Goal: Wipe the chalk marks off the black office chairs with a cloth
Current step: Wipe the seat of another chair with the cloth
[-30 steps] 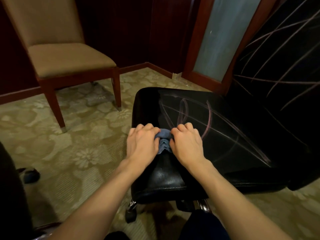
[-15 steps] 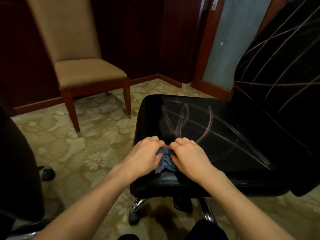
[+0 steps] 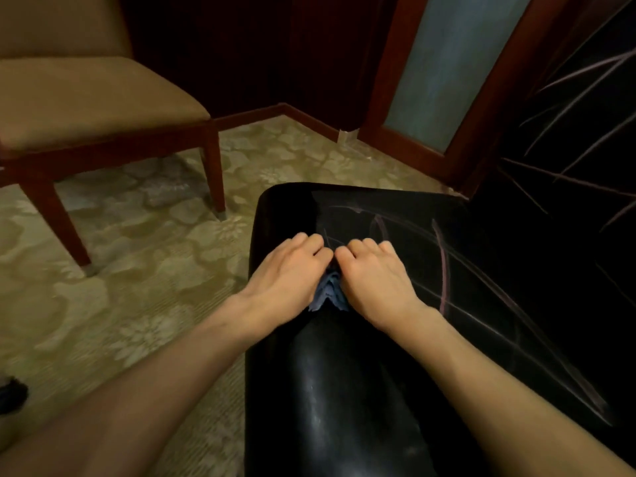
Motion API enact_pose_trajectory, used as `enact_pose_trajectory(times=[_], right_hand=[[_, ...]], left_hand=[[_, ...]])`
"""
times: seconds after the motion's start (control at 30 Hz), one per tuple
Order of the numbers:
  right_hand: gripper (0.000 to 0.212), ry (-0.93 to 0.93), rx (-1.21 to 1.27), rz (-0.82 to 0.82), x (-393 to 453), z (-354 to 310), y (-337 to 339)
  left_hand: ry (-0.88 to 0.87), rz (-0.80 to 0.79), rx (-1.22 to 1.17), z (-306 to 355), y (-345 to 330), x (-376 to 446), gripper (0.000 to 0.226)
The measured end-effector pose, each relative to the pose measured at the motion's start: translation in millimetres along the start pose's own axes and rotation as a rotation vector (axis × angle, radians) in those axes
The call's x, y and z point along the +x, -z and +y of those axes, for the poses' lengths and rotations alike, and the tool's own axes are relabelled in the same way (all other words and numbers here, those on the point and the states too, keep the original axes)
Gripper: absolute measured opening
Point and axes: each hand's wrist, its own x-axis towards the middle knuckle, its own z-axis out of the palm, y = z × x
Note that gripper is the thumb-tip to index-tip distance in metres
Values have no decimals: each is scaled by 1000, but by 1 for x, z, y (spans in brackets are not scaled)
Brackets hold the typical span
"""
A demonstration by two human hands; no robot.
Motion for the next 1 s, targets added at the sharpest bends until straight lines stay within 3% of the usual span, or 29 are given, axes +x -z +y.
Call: enact_pose_trajectory(times=[0.2,0.37,0.53,0.8,1.0], right_hand=[[21,-43,14,-136,78,18,1],[27,-27,-38,-180,155,36,-4],[26,-158,27,-221,185,49,-13],[23,-174,166,-155,167,55,-21],[22,-212,298,-163,127,58,-23]], left_hand=[[26,-85,57,-47,-6,58,22],[213,-93,25,-86,-15,111,27],[326,-104,-49,-98,-20,148,26],[420,-6,-107,-82,-32,134,25],[410,-107,-101,-50,-15,114,26]])
